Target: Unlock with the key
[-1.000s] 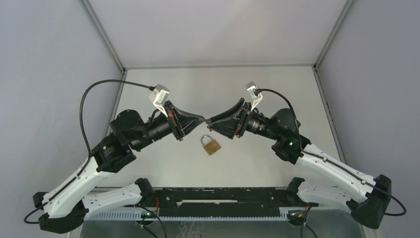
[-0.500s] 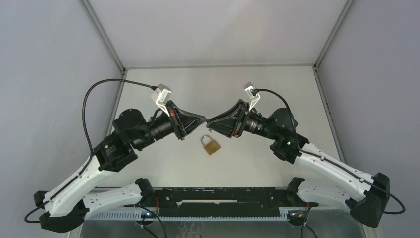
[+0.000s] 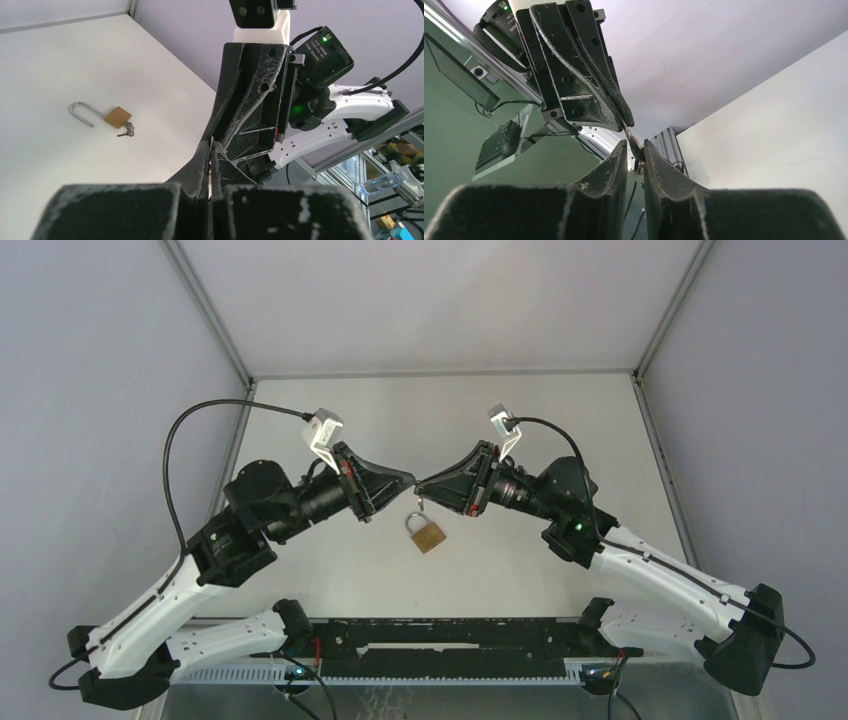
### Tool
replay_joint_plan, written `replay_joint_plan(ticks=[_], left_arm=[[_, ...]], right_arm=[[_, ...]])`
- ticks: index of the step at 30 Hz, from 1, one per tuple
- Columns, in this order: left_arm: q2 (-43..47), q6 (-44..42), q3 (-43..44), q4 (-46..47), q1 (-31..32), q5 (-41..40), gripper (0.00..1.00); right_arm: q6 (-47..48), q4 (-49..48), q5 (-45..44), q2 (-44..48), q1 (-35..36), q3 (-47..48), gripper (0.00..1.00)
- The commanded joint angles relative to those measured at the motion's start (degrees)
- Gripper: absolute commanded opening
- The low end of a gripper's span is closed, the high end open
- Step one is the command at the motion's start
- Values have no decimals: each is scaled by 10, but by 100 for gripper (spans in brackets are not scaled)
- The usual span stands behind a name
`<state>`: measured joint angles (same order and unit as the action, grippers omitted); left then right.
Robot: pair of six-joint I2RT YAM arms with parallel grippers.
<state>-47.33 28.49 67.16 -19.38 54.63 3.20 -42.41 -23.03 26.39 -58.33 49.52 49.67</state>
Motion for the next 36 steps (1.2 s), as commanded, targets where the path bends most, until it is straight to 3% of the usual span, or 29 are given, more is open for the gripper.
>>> replay_joint_plan(ticks=[1,21,26,31,36], left_arm=[[6,5,-12,24,2,-5,0],[23,46,-42,65,2,-43,0],[23,57,-46,70,2,-58,0],[19,62,-46,73,2,-61,0],[19,63,-43,69,2,-69,0]], right_arm=[[-19,-47,6,1,0,23,24],[-91,-154,17,-5,-16,23,15],[-94,-158,18,-6,-16,23,12],[-89,-138,20,-2,-16,23,1],[-64,-88,13,15,-10,23,0]])
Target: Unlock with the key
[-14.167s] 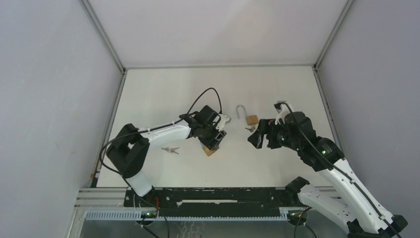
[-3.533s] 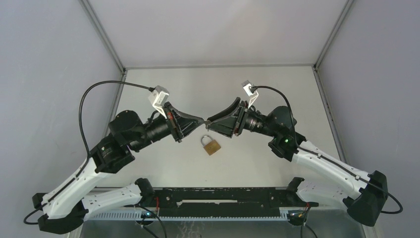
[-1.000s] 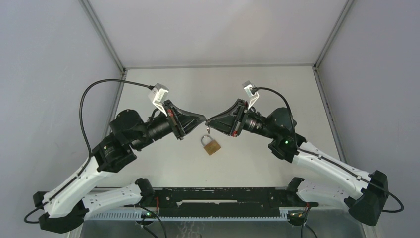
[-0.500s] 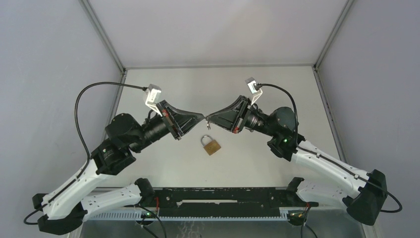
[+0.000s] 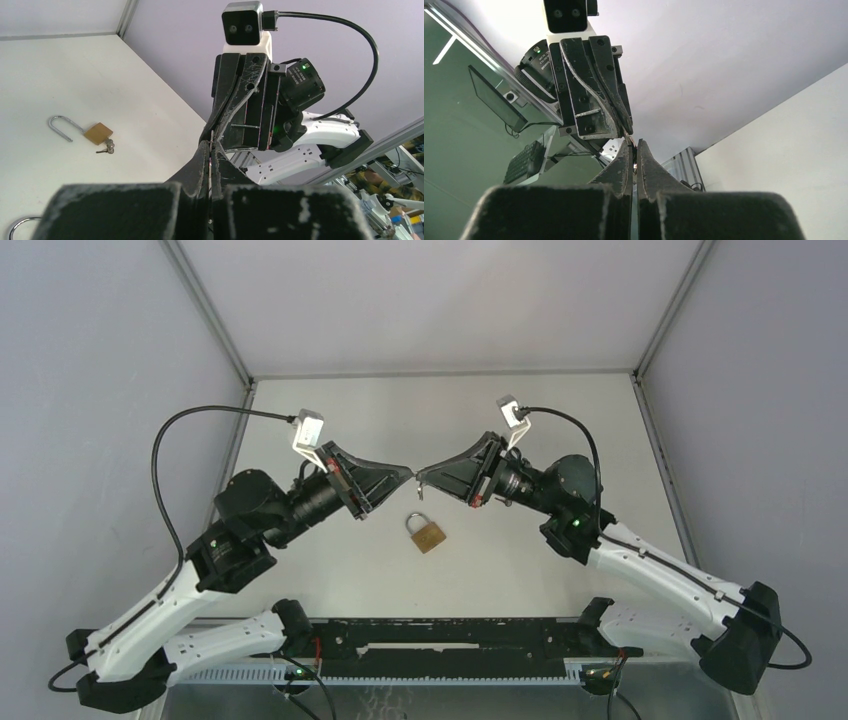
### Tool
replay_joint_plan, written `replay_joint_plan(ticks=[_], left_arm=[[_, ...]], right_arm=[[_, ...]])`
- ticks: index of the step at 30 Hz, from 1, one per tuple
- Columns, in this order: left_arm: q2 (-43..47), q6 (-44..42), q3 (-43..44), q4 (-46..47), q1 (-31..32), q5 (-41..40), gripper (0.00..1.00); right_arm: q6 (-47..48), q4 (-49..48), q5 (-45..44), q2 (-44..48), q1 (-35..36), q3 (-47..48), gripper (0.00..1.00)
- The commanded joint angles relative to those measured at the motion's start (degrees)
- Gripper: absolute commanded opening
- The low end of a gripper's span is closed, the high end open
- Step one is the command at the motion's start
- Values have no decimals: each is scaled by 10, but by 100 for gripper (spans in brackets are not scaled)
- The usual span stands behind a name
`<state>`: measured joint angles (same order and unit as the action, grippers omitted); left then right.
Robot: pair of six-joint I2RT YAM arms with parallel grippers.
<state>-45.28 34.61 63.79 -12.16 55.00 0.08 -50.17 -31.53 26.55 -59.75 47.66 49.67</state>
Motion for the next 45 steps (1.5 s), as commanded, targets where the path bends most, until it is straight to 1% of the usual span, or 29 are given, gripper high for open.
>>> replay_joint_plan(ticks=[1,2,4,7,9,11,13,15,18,22,25,27,31,37,45], left_arm=[[-1,2,-8,-7,-1,-40,0],[-1,2,-7,-14,-1,-45,1],[4,-2,-5,-28,-2,-57,10],[15,-16,-6,-52,-2,-75,37],[23,-28,-8,-70,-2,-88,53],[34,-43,-11,-99,-2,-105,65],[41,-58,-16,-123,-3,-124,73],[43,-75,-22,-146,-3,-143,79],[31,-99,-36,-179,-4,-176,82],[-12,-113,-47,-215,-10,-201,84],[-58,-116,-50,-230,-24,-193,87],[-87,-120,-57,-227,-35,-179,87],[-149,-133,-73,-207,-55,-139,88],[-249,-150,-67,-170,-57,-95,88],[-392,-177,-12,-154,-66,-53,87]], right_arm=[[20,11,8,36,10,23,0],[28,30,3,43,10,23,0],[49,86,-23,60,12,23,0],[82,185,-69,91,13,23,0],[102,252,-97,108,12,23,0],[121,319,-121,123,7,23,0],[135,371,-137,136,-1,22,0],[150,412,-151,149,-12,22,0],[168,466,-184,168,-29,17,0],[183,543,-247,192,-56,10,0],[190,599,-291,203,-70,8,0],[192,622,-302,212,-79,3,0],[195,641,-300,239,-85,-17,0],[202,654,-301,263,-88,-39,0],[213,663,-298,265,-93,-41,0]])
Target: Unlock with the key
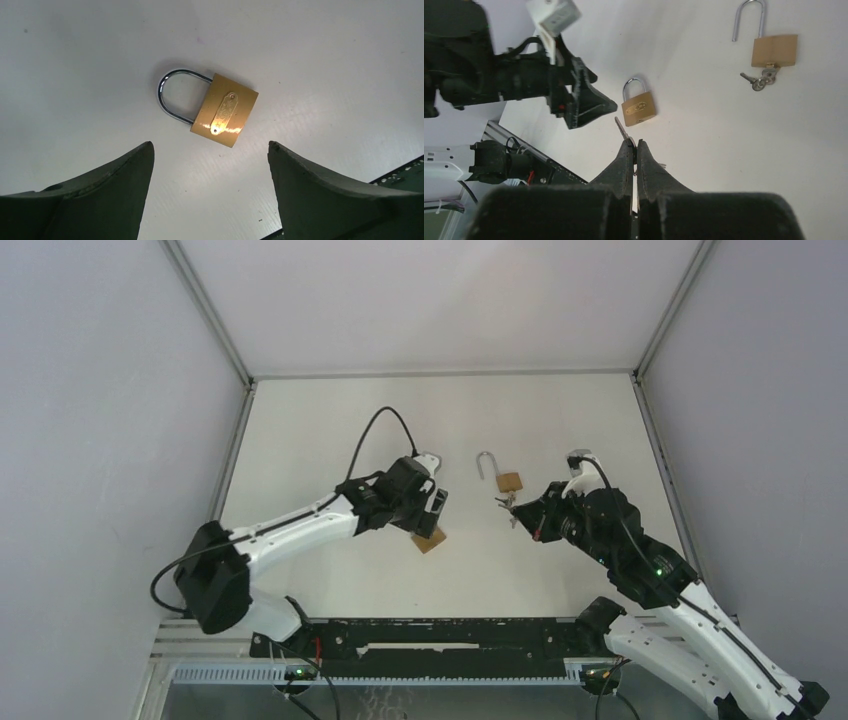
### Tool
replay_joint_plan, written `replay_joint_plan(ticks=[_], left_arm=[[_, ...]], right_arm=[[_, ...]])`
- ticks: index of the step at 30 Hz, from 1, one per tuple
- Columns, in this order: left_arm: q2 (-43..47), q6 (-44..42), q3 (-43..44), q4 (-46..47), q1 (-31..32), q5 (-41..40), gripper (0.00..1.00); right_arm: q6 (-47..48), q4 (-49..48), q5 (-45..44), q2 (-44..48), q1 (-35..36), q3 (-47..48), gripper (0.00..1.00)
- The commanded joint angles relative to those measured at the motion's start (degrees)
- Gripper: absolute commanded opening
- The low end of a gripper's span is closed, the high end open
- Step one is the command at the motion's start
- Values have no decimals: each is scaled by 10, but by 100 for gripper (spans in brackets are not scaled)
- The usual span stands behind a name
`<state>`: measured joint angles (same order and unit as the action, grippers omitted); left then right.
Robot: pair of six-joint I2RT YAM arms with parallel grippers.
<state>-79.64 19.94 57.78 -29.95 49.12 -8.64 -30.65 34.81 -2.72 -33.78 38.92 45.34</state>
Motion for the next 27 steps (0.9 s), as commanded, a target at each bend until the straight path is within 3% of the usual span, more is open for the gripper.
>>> replay_joint_plan(ticks=[1,11,20,27], left_arm=[[-65,-34,58,21,-10,39,87],[-170,-72,75,56,-21,150,87],[-210,-52,66,73,-26,164,87],[-191,2,34,75,-25,162,84]], right_arm=[[21,1,-6,6,-6,3,0],[41,21,-12,16,-15,3,0],[41,22,-3,21,-19,3,0],[34,28,-3,32,-19,3,0]])
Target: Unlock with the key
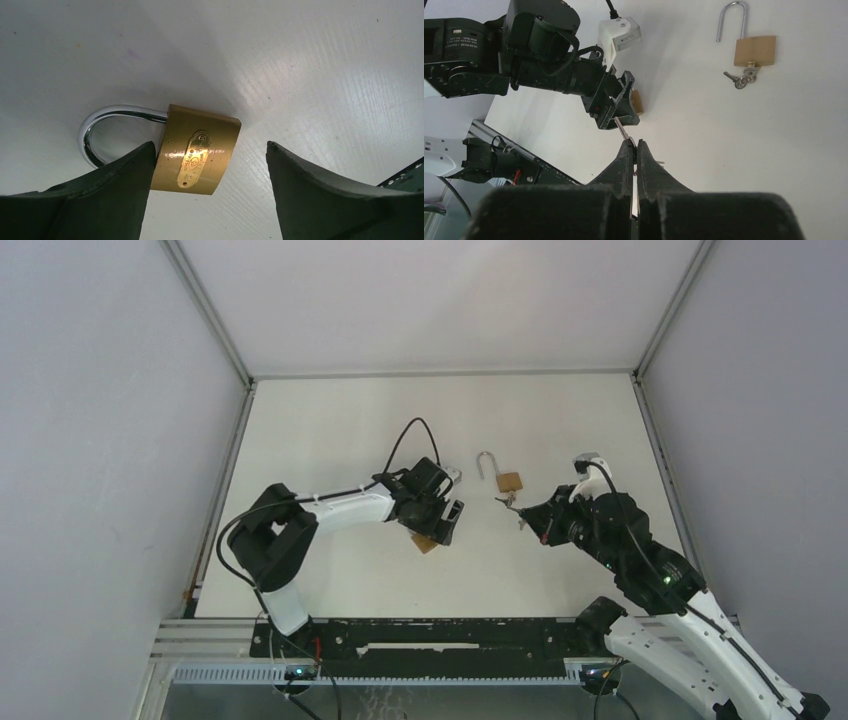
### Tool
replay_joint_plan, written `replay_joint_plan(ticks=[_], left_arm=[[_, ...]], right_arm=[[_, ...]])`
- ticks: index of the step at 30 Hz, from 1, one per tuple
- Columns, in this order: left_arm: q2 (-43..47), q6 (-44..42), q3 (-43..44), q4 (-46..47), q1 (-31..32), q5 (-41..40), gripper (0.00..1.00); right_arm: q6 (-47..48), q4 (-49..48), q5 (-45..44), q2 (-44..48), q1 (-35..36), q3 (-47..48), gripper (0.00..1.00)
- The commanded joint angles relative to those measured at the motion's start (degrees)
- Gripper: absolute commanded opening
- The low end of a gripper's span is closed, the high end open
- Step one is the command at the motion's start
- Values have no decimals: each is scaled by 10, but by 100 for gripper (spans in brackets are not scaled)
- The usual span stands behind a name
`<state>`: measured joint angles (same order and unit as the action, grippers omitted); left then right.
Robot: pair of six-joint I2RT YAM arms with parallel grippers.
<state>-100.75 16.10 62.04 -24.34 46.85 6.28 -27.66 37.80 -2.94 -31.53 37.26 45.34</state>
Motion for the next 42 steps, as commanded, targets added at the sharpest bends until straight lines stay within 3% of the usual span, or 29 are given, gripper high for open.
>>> replay_joint_plan(ticks=[1,8,13,18,22,29,34,37,39,42], left_arm=[[27,55,-14,18,-1,13,84],[70,110,-52,9,20,11,82],[109,98,-41,-26,26,-10,81],[147,-31,0,-79,40,-81,82],[193,-199,-47,-42,48,-113,84],[284,-505,-169,58,23,36,89],[221,-598,-127,21,-44,175,90],[183,-623,-106,23,-50,201,92],[151,-630,-89,18,-50,210,99],[112,-654,-70,10,-49,202,100]], right_arm=[[4,-1,0,10,-2,3,0],[0,2,-2,18,-3,3,0],[-1,6,-4,26,-3,3,0],[2,14,-10,37,-3,3,0],[5,18,-13,43,-3,3,0],[1,16,-12,67,-3,-12,0],[0,24,-10,82,-3,-12,0],[0,33,-11,91,-3,-12,0],[1,36,-12,93,-3,-12,0],[2,39,-10,100,-3,-12,0]])
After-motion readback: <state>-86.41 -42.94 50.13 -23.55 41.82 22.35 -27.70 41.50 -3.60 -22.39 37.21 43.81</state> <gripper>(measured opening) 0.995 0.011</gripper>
